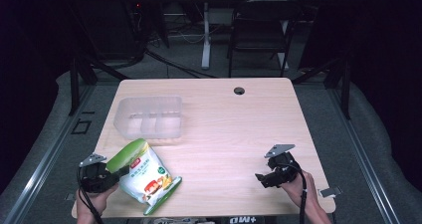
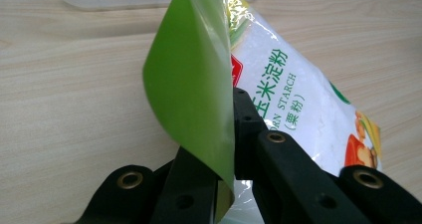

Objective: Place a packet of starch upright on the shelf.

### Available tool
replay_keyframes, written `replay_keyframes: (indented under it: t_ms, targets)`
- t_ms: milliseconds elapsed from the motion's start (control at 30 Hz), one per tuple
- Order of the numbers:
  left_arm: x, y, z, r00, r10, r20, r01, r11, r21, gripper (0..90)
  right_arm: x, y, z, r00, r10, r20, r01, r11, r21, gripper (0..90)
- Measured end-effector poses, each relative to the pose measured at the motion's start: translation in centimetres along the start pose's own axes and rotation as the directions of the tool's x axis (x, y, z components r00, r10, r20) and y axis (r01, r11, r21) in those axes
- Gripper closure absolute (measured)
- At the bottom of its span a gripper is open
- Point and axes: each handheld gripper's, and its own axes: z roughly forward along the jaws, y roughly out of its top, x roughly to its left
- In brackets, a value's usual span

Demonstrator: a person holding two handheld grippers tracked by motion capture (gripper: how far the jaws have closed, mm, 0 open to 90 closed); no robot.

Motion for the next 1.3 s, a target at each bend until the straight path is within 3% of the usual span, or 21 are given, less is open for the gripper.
replay_keyframes:
  t_ms: [467,667,933,1300]
  targets:
    - [-0.2,0.4,-0.6,0.9997,0.012,0.022,-0.011,0.9997,-0.020,89.6,0.1,0.0,0.0,1.0000,0.000,-0.001,0.000,1.000,0.003,14.0]
    - [-0.4,0.5,-1.1,0.9995,0.017,0.025,-0.016,0.9981,-0.059,89.6,0.1,0.0,-0.1,1.0000,-0.005,0.002,0.005,1.000,0.001,14.0]
    - [-0.5,0.9,-1.6,0.9993,0.023,0.031,-0.021,0.9973,-0.071,89.7,0.0,0.0,-0.1,1.0000,-0.002,0.002,0.002,1.000,0.003,14.0]
    - [-0.9,1.3,-2.3,0.9971,0.017,0.074,-0.009,0.9949,-0.101,89.6,0.0,-0.1,-0.1,1.0000,0.000,0.006,0.000,1.000,0.003,14.0]
